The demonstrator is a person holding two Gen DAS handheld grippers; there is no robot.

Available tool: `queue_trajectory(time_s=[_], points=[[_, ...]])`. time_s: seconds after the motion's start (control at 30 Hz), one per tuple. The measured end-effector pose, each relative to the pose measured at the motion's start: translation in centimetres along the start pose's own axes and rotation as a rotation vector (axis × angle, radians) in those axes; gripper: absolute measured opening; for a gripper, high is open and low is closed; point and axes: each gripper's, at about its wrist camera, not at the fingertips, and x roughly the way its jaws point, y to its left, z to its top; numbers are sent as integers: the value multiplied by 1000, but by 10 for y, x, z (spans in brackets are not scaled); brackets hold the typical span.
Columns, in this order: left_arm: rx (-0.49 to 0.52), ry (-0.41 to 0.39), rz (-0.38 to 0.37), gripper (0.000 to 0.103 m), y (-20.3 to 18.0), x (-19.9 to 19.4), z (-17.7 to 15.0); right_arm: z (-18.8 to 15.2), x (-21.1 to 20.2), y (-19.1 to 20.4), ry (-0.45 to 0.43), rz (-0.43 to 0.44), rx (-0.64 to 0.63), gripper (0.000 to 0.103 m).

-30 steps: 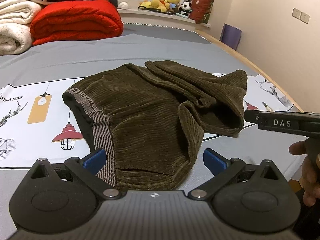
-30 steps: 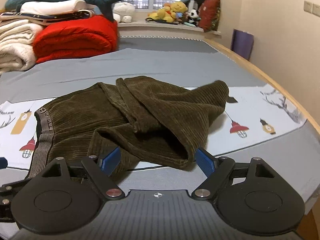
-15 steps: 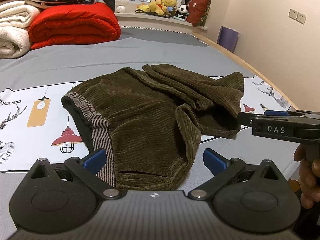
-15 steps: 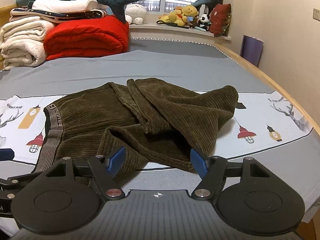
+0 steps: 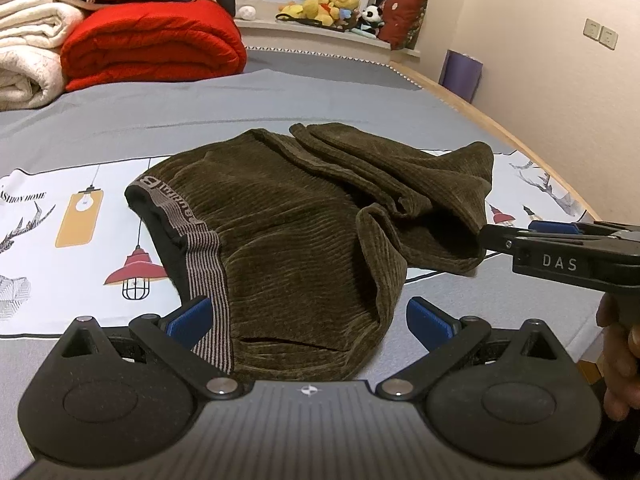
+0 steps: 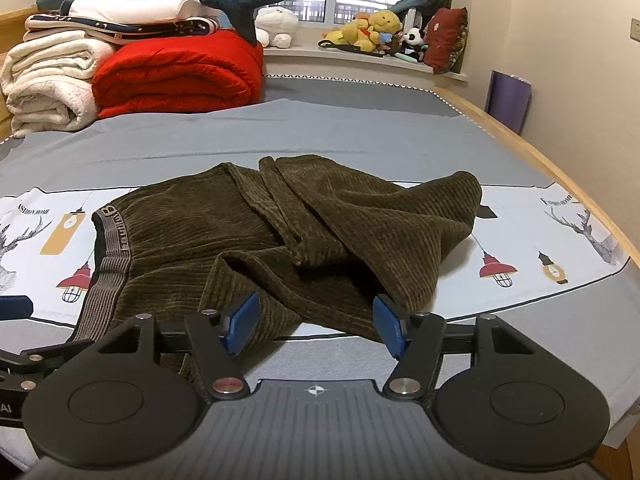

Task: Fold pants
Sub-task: 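Move the left tool toward the grey waistband of the corduroy pants, then grasp the waistband with the left tool while the right tool approaches the pants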

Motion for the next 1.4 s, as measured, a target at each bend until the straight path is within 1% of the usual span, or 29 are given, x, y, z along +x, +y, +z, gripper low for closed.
queue_trajectory(time_s=[0.37,0.6,0.7,0.73,0.77,0.8,0.87,0.9,0.93,0.97,1.03,1.1,1.17,1.2,1.23,1.3,1.37,1.4], points=[[6,9,2,103,-1,3,-1,0,0,0,-1,2,-9,64],[13,1,4,103,-4,2,-2,-1,0,2,-3,3,-17,64],[20,-15,5,103,-6,1,-3,-1,0,2,-5,2,-17,63],[26,-29,9,100,-7,-1,-4,-1,0,2,-5,5,-17,62],[34,-45,14,92,-8,-2,-5,-1,-1,2,-4,9,-17,61],[46,-60,13,85,-10,-3,-6,-1,-1,2,-3,15,-15,57],[79,-63,-4,53,-12,-4,-6,-1,-1,1,-3,20,-15,53],[93,-52,-9,42,-12,-5,-4,-1,-1,2,-5,19,-13,50],[101,-38,-21,22,-11,-6,-2,-1,-1,1,-9,18,-7,47],[108,-25,-36,19,-8,-9,1,-1,-1,1,-14,18,0,45],[136,-2,-76,19,-1,-16,15,1,-1,0,-23,26,18,40],[187,2,-98,19,6,-23,30,2,-3,-2,-34,39,43,38],[265,10,-111,20,16,-23,48,4,-4,-2,-42,46,50,38],[285,15,-112,20,23,-21,55,4,-4,-2,-45,53,53,38],[281,11,-112,20,35,-16,63,4,-5,-2,-45,65,57,38],[227,-15,-122,20,62,-5,70,4,-4,1,-35,86,52,38],[92,-31,-105,20,98,15,64,3,-3,3,-29,89,36,38],[7,16,-86,20,117,30,58,4,-2,5,-28,88,28,38]])
